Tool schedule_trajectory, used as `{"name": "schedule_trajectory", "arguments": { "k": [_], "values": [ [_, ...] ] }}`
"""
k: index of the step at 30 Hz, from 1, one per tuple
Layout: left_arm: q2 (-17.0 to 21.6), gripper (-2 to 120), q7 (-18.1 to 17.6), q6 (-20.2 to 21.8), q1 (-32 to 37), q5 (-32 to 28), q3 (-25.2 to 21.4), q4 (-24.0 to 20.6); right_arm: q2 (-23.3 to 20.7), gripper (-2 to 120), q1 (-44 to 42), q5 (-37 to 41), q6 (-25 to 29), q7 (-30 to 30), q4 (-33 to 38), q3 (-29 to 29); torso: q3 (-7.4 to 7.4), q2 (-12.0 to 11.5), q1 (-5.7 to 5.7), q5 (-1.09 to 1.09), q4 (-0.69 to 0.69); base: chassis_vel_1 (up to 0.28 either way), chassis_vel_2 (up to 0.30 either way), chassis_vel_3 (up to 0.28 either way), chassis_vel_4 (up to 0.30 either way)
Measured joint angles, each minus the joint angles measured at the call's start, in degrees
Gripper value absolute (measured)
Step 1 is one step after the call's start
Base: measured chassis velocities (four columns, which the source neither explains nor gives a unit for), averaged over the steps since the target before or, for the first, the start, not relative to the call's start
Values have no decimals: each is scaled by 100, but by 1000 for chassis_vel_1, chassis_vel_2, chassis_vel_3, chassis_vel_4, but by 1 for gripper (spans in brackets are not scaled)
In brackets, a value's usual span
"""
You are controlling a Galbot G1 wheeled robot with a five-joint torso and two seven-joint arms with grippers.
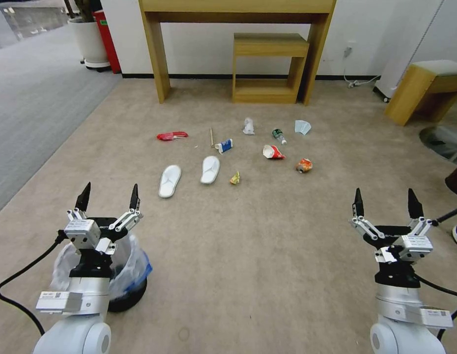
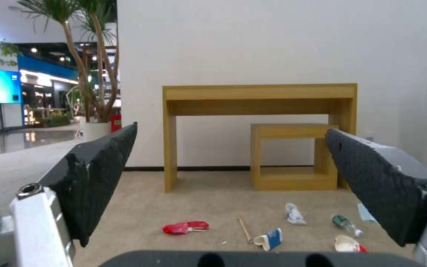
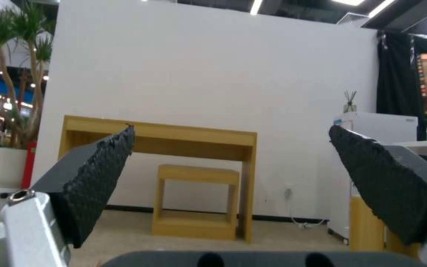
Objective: Pick up the trash bin and place the garbage on the floor into it.
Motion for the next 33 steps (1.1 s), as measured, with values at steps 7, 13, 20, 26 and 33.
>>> {"name": "schedule_trajectory", "arguments": {
  "k": [7, 13, 20, 26, 33],
  "values": [
    [-16, 100, 5, -17, 21, 34, 15, 5, -2, 100, -6, 22, 39, 16, 14, 6, 0, 0, 0, -1, 0, -125, 128, 109, -116],
    [-12, 100, 7, -4, 9, 35, -31, 46, -20, 100, 2, 36, 52, 29, 4, 13, -3, 1, 0, -1, 0, 24, -24, -23, 18],
    [36, 100, -16, 125, -7, 21, -125, 47, -44, 100, 51, 45, 52, 43, -34, 22, -2, 1, 0, -1, 0, 0, 0, 0, 0],
    [30, 100, -24, 156, -9, 30, -124, 30, -47, 100, 76, 14, 59, 49, -57, 40, -2, 1, 0, -1, 0, 0, 0, 0, 0],
    [20, 100, -27, 163, -12, 38, -107, 31, -43, 100, 82, 6, 79, 48, -59, 39, -2, 1, 0, -1, 0, 9, 4, -6, -8]
  ]
}}
